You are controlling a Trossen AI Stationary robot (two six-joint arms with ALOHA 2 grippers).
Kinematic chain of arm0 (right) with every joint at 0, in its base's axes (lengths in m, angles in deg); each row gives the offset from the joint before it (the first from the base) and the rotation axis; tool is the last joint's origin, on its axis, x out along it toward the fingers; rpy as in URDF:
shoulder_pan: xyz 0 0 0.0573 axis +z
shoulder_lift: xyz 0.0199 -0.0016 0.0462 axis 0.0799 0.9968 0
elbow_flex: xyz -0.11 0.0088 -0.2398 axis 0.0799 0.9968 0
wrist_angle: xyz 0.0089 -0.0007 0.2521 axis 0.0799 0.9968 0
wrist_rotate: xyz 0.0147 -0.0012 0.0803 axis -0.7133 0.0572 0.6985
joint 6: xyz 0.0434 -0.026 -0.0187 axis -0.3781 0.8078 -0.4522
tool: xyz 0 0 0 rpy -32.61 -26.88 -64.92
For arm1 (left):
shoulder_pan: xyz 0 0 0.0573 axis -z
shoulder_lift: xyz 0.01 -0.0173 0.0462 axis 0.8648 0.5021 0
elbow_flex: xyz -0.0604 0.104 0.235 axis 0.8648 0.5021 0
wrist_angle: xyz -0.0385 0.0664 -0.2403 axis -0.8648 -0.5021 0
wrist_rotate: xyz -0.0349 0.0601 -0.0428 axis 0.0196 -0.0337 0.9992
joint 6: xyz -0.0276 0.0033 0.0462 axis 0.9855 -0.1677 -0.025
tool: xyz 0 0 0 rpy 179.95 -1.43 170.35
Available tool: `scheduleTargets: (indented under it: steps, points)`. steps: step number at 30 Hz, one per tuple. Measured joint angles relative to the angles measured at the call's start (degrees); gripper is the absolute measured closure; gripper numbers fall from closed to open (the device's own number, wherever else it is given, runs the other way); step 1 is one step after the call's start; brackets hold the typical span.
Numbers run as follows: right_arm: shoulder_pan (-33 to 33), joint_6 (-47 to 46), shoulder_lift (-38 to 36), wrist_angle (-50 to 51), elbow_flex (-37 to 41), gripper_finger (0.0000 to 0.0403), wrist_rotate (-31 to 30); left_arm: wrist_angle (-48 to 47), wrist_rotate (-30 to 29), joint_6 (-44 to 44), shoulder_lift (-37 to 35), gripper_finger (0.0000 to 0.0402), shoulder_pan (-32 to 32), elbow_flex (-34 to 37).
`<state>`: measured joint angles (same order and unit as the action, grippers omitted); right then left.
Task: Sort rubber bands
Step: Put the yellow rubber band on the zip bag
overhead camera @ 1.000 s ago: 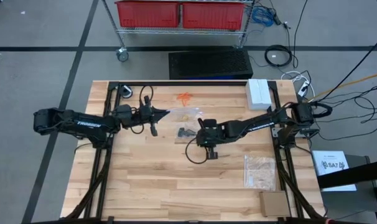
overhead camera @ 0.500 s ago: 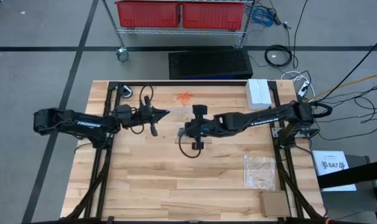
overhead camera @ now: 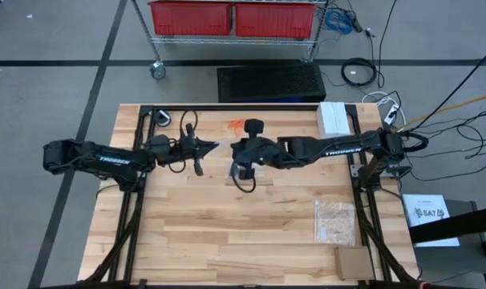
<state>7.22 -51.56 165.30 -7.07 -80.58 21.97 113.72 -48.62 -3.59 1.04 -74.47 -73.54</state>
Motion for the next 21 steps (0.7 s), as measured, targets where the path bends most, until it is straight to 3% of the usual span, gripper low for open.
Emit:
scheduleTargets:
  steps: [21]
  points:
    - [-0.6, 5.2, -1.5, -6.8, 0.0, 0.0403, -2.9, 0.0, 0.0, 0.0, 0.0, 0.0401, 0.0, 0.0]
